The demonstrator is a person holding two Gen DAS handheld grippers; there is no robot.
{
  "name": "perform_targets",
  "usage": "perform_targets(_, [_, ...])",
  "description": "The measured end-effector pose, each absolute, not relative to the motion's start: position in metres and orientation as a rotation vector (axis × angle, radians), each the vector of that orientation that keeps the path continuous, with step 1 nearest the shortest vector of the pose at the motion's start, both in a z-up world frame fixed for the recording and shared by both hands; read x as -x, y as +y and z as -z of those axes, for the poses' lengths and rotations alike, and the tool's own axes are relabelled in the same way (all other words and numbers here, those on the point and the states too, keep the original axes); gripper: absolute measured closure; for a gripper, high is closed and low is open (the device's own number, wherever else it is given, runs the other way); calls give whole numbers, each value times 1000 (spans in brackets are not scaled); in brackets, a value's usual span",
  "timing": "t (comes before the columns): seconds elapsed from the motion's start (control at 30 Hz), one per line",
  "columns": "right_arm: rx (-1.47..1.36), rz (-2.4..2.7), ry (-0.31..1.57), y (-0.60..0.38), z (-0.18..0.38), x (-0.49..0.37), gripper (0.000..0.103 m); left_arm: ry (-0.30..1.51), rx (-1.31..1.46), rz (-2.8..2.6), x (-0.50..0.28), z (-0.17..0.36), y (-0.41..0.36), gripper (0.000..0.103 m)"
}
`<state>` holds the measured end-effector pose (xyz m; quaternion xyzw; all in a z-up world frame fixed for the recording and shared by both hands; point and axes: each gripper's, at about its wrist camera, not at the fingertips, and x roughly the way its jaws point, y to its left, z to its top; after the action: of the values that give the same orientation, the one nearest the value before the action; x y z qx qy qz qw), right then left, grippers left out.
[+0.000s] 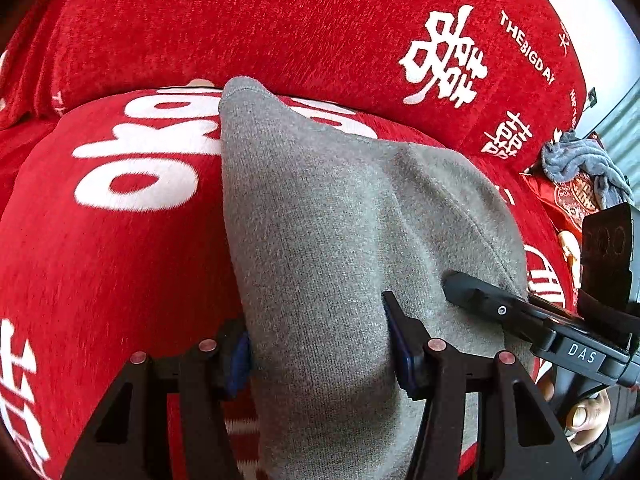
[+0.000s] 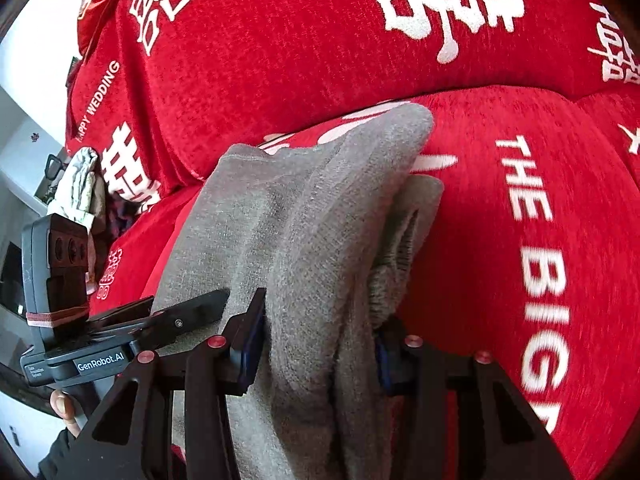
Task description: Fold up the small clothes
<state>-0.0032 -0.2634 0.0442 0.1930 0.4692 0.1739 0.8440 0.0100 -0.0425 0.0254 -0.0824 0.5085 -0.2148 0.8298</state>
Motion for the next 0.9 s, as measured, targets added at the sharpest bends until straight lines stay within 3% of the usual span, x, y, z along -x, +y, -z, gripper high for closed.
perform_targets(0.9, [-336,-399,955,-223,-47,97,55,1011,138,434,96,-25,-7,45])
